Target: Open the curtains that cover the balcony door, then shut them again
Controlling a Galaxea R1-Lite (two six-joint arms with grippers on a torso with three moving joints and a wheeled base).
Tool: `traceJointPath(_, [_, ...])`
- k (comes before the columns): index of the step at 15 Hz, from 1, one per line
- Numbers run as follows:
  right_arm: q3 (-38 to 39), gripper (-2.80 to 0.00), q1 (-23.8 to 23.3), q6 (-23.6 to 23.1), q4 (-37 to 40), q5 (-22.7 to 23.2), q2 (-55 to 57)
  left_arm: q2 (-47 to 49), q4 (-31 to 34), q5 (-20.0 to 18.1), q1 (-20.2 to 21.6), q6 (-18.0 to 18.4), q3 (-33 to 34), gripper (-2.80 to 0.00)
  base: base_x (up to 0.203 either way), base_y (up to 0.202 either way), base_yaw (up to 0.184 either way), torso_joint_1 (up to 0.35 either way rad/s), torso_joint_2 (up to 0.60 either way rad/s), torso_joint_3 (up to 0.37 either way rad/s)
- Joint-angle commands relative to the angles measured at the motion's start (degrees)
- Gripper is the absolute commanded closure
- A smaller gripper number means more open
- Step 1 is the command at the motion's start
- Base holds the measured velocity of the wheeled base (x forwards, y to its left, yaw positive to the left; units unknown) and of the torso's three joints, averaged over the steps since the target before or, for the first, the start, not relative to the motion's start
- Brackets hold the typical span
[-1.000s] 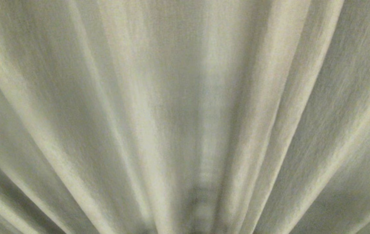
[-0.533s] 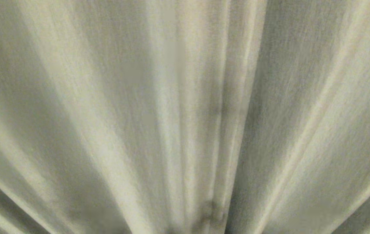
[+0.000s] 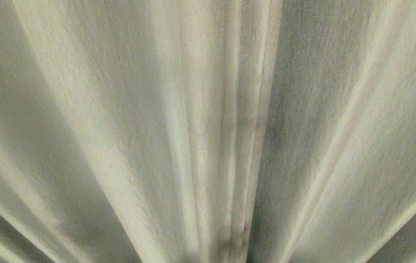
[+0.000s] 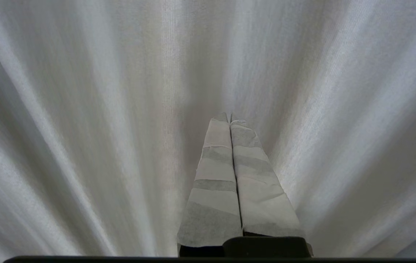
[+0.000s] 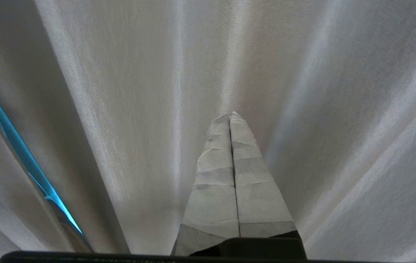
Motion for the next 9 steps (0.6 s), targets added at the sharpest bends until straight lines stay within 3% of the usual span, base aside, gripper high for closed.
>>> traceJointPath(1, [0.0, 0.0, 0.0, 0.0, 0.0, 0.0, 0.0, 0.0, 0.0, 0.0, 0.0, 0.0, 0.0, 0.0, 0.0, 0.0, 0.0, 0.0, 0.0, 0.0])
traceJointPath(9, [0.0, 0.0, 0.0, 0.0, 0.0, 0.0, 0.0, 0.0, 0.0, 0.0, 0.0, 0.0, 0.0, 0.0, 0.0, 0.0, 0.0, 0.0, 0.0, 0.0])
